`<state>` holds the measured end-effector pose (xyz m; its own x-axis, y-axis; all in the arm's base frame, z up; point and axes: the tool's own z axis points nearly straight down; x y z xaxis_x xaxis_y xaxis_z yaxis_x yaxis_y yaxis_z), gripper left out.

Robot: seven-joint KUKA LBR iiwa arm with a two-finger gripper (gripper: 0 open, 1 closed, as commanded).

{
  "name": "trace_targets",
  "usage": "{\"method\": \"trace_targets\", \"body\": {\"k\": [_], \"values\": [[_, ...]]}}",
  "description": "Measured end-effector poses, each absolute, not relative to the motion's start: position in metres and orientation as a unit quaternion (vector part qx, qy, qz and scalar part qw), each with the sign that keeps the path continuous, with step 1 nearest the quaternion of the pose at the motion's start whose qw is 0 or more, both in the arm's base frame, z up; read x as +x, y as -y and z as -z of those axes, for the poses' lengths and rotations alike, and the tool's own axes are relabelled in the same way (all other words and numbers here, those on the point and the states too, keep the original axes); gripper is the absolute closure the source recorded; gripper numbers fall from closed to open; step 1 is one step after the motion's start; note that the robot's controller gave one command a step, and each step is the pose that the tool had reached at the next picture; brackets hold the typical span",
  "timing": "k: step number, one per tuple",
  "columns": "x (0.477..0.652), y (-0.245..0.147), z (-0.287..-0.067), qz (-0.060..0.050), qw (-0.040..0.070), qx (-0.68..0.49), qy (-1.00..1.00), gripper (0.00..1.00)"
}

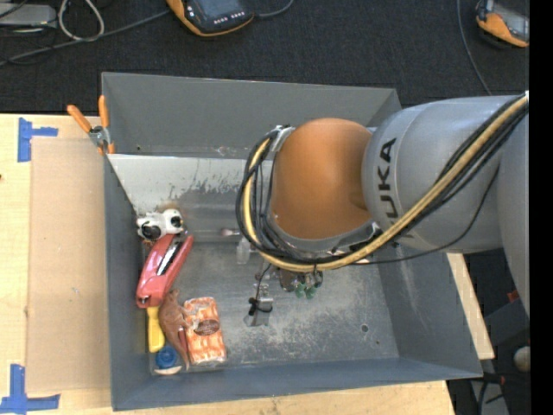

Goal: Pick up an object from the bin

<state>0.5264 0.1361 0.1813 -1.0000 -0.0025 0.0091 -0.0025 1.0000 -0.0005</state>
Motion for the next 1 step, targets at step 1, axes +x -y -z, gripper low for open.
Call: {"method": "trace_targets", "body": {"k": [1], "values": [[0.5283, -0.1354, -0.1851, 0.000, 0.001, -0.001, 1.000, 0.00]]}}
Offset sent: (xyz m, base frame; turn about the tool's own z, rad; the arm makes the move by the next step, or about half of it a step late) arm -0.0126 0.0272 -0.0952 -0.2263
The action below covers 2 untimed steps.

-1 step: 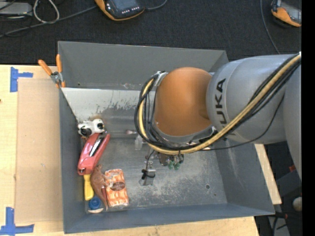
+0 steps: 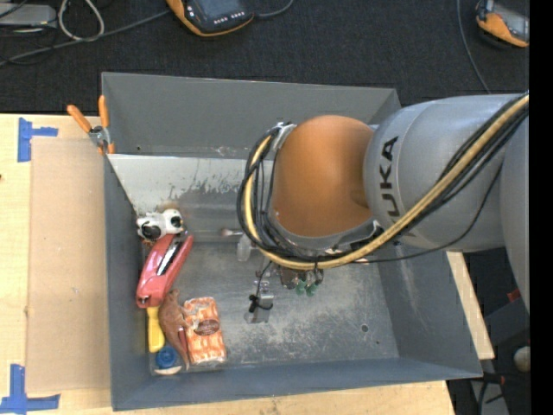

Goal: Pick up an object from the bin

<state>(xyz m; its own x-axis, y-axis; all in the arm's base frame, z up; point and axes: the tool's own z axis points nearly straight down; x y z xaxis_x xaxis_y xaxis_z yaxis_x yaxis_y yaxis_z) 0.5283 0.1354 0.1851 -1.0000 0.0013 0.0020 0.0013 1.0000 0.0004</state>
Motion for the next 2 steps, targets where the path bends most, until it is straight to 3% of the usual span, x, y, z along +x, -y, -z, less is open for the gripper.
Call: {"method": "trace_targets", "body": {"k": [1, 2], "values": [[0.523, -0.148, -0.142, 0.000, 0.000, 0.051, 0.999, 0.00], [0.497, -0.206, -0.086, 0.000, -0.002, 0.125, 0.992, 0.00]]}}
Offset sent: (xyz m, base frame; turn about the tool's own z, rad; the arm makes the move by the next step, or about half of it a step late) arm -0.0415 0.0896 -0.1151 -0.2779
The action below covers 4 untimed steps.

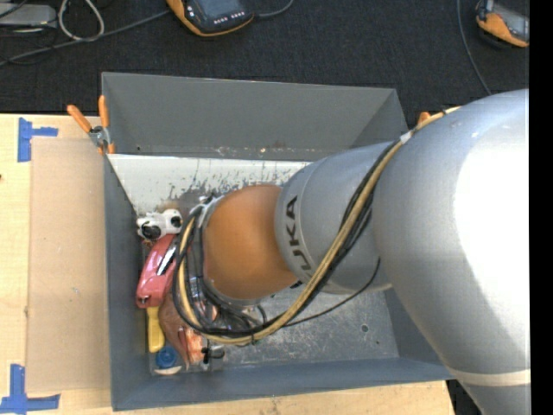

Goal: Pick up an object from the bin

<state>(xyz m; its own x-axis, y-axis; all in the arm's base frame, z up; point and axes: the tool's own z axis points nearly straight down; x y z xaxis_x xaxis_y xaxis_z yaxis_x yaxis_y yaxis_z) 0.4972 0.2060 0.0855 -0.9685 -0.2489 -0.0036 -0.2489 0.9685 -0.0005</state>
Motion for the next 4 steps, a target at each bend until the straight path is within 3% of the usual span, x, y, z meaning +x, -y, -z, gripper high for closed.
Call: {"method": "trace_targets", "body": {"k": [2, 3, 4], "values": [[0.495, -0.209, -0.091, 0.001, 0.001, -0.213, -0.977, 0.00], [0.489, -0.169, -0.070, 0.001, 0.000, -0.065, -0.998, 1.00], [0.489, -0.169, -0.070, 0.001, 0.000, -0.065, -0.998, 1.00]]}}
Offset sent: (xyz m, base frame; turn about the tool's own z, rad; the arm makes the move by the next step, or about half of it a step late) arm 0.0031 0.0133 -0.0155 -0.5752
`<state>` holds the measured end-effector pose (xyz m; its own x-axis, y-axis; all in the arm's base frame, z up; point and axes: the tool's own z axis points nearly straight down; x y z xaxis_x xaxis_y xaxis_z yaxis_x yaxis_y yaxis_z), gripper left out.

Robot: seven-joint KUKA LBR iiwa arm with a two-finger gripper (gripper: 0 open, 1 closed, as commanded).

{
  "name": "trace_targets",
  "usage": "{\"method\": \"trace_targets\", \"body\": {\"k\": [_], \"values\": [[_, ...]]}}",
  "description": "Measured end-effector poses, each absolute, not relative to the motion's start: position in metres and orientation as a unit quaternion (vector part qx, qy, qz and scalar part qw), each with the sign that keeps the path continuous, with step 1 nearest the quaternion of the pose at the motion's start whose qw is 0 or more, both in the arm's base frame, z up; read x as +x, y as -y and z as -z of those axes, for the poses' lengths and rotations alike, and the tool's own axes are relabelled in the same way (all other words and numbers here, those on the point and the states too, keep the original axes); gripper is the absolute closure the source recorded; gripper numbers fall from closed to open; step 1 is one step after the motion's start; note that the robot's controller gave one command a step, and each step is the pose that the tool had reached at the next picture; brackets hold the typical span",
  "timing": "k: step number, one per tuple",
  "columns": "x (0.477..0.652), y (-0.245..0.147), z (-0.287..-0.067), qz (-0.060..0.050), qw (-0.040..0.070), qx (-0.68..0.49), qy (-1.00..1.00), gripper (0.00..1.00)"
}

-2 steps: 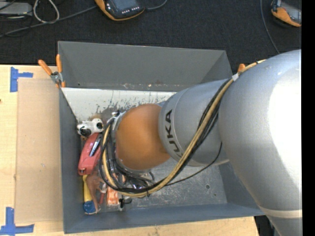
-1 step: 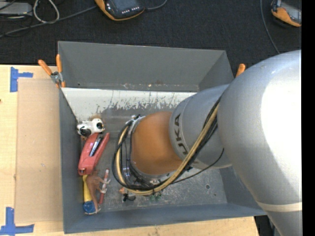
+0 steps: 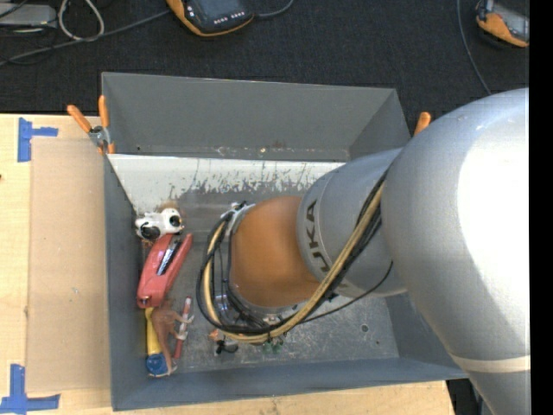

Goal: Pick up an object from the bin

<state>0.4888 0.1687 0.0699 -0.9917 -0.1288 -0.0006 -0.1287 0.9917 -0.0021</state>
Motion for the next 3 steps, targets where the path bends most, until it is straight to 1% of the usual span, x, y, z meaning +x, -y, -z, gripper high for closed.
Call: {"method": "trace_targets", "body": {"k": [1, 2, 3], "values": [[0.489, -0.162, -0.147, 0.002, -0.002, -0.063, -0.998, 1.00], [0.483, -0.167, -0.176, 0.001, 0.000, -0.062, -0.998, 1.00], [0.486, -0.152, -0.227, 0.002, -0.002, -0.054, -0.999, 1.00]]}}
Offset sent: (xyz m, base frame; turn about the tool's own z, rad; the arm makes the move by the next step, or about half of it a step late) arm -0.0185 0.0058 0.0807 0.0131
